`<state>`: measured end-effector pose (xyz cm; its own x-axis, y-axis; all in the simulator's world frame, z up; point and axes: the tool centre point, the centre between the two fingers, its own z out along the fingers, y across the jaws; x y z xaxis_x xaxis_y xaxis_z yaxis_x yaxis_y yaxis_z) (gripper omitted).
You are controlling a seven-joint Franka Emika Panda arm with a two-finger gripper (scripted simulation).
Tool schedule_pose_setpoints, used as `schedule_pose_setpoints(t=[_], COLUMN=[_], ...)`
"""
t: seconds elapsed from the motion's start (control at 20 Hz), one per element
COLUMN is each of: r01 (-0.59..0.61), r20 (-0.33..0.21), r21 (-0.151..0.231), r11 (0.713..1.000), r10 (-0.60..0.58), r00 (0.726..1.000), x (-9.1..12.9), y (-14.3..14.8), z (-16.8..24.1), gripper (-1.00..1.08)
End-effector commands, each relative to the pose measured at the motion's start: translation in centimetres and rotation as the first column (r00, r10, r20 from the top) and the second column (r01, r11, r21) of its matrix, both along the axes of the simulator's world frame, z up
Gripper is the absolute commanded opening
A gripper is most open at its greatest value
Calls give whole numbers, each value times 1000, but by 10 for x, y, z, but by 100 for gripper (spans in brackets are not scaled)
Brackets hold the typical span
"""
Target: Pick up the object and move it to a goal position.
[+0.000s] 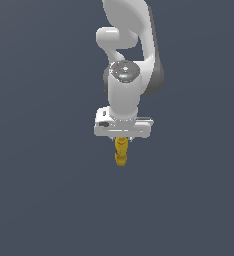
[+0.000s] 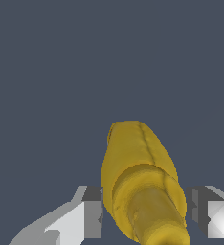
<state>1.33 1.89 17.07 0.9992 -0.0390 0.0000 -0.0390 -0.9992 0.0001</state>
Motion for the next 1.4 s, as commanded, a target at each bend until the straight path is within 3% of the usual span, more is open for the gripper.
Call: schedule_pose_setpoints(t=[0.0,0.7,1.35], r01=[0,0,0], r20=[0,0,0], r21=[0,0,0], r11=[1000,1000,1000], r10=[0,0,0], r00=[1000,1000,1000], x=[0,4,23], y=[0,-3,-18], z=[0,18,115], gripper=[-100,-100,-100])
